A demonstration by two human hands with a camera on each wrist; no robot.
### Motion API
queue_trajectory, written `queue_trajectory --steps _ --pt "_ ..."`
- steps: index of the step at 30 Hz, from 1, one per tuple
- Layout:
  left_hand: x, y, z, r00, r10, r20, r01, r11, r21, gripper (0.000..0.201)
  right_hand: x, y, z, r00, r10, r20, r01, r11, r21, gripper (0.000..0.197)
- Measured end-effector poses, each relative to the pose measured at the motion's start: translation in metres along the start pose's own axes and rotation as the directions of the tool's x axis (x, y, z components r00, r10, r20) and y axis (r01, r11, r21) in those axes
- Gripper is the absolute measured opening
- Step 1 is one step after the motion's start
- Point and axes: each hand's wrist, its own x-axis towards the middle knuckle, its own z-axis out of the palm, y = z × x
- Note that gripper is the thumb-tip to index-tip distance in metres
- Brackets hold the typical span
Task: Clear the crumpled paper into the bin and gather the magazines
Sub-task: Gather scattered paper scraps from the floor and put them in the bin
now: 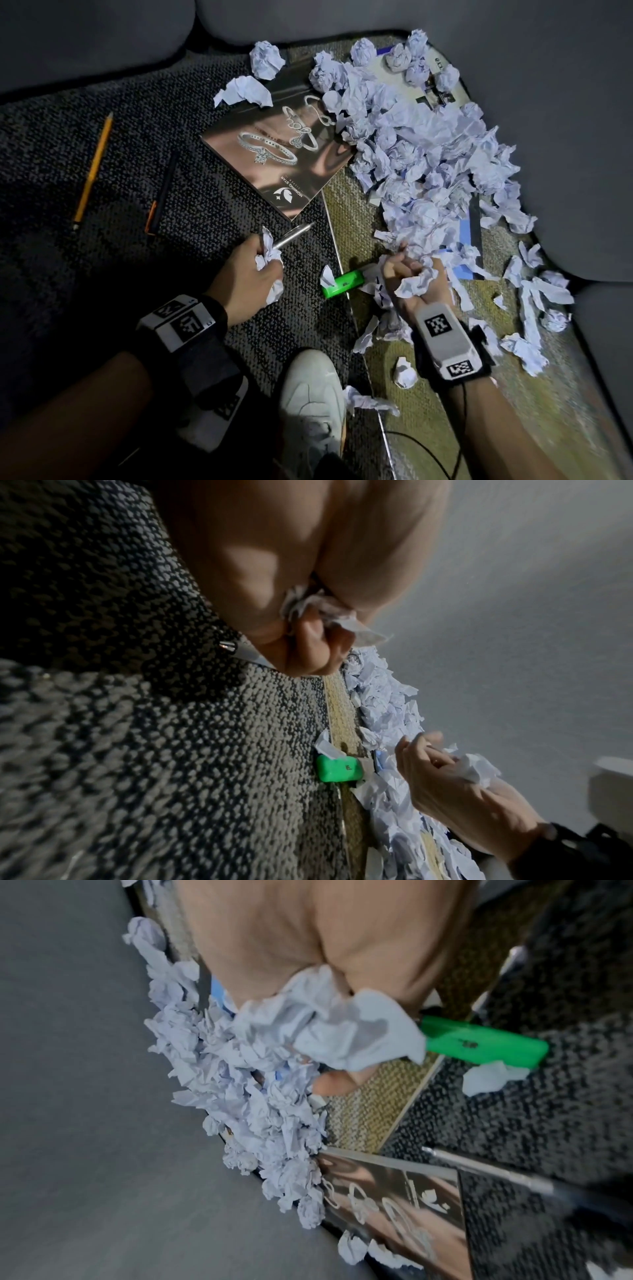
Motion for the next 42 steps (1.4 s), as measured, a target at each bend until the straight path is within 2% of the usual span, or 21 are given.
queue_trajectory --steps 1,3,6,7,8,10,11,13,15,17,19,20,23,25,28,31,33,35,37,40,42 --pt "0.001 0.001 0.003 1.000 0.007 0.006 -0.007 1.000 0.019 0.023 -0.001 0.003 0.005 0.999 -0.038 -0.022 0.039 0.997 0.071 0.027" --pt "0.004 0.001 0.009 0.999 0.046 0.006 -0.046 0.991 0.123 0.014 0.013 0.009 0.009 0.990 -0.077 -0.116 0.072 0.996 -0.051 0.024" --pt "0.005 0.003 0.014 0.994 0.107 0.002 -0.104 0.964 0.245 0.011 0.014 0.004 -0.003 0.986 0.024 0.162 0.020 0.965 -0.263 0.049" --pt "0.004 0.005 0.015 0.992 0.123 -0.006 -0.118 0.959 0.259 0.011 0.014 0.000 -0.012 0.967 0.156 0.200 -0.088 0.945 -0.314 0.045" --pt "0.004 0.004 0.016 0.991 0.137 -0.013 -0.128 0.953 0.273 0.011 0.012 0.000 -0.011 0.964 0.218 0.152 -0.136 0.895 -0.425 0.036" --pt "0.001 0.002 0.017 0.990 0.141 -0.002 -0.135 0.951 0.278 0.013 0.013 0.011 -0.008 0.891 0.415 0.182 -0.334 0.872 -0.357 0.020" --pt "-0.001 -0.001 0.017 0.990 0.137 0.009 -0.135 0.955 0.263 0.011 0.008 0.010 -0.005 0.905 0.406 0.130 -0.341 0.872 -0.351 0.023" --pt "-0.001 -0.007 0.018 0.986 0.164 0.037 -0.168 0.948 0.270 0.014 0.006 0.009 -0.007 0.996 0.071 0.061 -0.021 0.801 -0.598 0.024" --pt "-0.001 -0.011 0.020 0.976 0.191 0.103 -0.215 0.920 0.329 0.026 0.002 0.010 -0.002 0.971 -0.180 0.155 0.232 0.579 -0.782 0.015" --pt "0.001 -0.012 0.021 0.974 0.165 0.158 -0.208 0.928 0.308 0.028 0.000 0.011 0.004 0.922 -0.281 0.266 0.336 0.244 -0.910 0.016" --pt "0.003 -0.014 0.021 0.977 0.128 0.170 -0.167 0.956 0.241 0.026 -0.003 0.020 0.013 0.888 -0.204 0.411 0.376 -0.191 -0.907 0.007" --pt "0.003 -0.015 0.021 0.981 0.114 0.160 -0.147 0.966 0.215 0.025 -0.005 0.028 0.015 0.889 -0.117 0.442 0.375 -0.364 -0.852 0.012" --pt "-0.001 -0.018 0.013 0.986 0.101 0.134 -0.125 0.975 0.183 0.024 0.002 0.050 0.013 0.889 0.049 0.455 0.370 -0.662 -0.652 0.034" --pt "-0.003 -0.022 0.008 0.988 0.102 0.119 -0.121 0.978 0.168 0.022 0.014 0.057 0.014 0.871 0.085 0.484 0.361 -0.778 -0.514 0.038" --pt "-0.005 -0.028 0.002 0.988 0.129 0.083 -0.143 0.971 0.193 0.022 0.027 0.057 0.023 0.887 0.106 0.450 0.329 -0.829 -0.452 0.022" --pt "-0.005 -0.029 0.000 0.988 0.137 0.071 -0.148 0.973 0.177 0.025 0.024 0.047 0.033 0.893 0.078 0.443 0.337 -0.769 -0.543 0.018" --pt "-0.003 -0.029 0.002 0.988 0.131 0.082 -0.144 0.974 0.175 0.026 0.009 0.029 0.032 0.848 0.005 0.530 0.398 -0.667 -0.630 0.019" --pt "-0.002 -0.028 0.006 0.987 0.113 0.117 -0.131 0.978 0.163 0.026 -0.018 0.013 0.019 0.808 0.011 0.589 0.459 -0.639 -0.617 0.014" --pt "-0.004 -0.026 0.012 0.983 0.089 0.160 -0.113 0.983 0.144 0.025 -0.045 0.008 -0.012 0.804 0.105 0.585 0.475 -0.705 -0.527 0.019" --pt "-0.011 -0.024 0.019 0.980 0.074 0.187 -0.106 0.980 0.168 0.028 -0.077 0.016 -0.072 0.853 0.239 0.464 0.435 -0.816 -0.381 0.043" --pt "-0.014 -0.021 0.023 0.974 0.065 0.219 -0.109 0.975 0.194 0.031 -0.093 0.020 -0.108 0.883 0.236 0.406 0.371 -0.879 -0.298 0.055"
